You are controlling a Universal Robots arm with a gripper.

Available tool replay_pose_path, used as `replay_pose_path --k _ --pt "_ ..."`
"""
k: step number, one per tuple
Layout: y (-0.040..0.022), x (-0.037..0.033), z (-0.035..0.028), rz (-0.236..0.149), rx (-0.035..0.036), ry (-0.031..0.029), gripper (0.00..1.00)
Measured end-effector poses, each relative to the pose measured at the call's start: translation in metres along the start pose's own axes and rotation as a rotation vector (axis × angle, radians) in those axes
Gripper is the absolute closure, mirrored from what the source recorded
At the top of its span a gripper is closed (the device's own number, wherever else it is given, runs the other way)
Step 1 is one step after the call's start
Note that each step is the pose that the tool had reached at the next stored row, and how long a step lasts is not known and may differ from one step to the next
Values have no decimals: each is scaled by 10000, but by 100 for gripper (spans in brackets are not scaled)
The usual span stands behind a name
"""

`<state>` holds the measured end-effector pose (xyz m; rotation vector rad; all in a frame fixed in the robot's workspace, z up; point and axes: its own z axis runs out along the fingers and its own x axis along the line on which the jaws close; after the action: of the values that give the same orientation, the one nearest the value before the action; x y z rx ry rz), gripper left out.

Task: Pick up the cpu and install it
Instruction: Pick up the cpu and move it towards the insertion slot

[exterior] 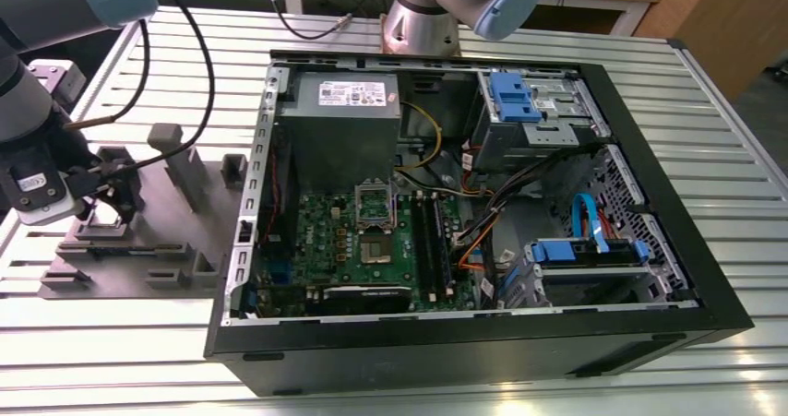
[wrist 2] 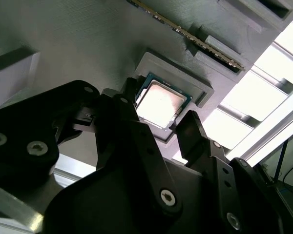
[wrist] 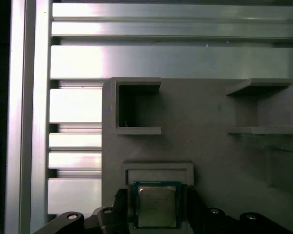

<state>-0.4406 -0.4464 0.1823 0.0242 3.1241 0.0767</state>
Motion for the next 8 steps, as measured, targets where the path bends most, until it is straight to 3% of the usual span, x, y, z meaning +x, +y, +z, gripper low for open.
replay_pose_path --k 4,8 --pt "0 0 -1 0 1 1 40" --pt "0 0 -2 0 1 1 53"
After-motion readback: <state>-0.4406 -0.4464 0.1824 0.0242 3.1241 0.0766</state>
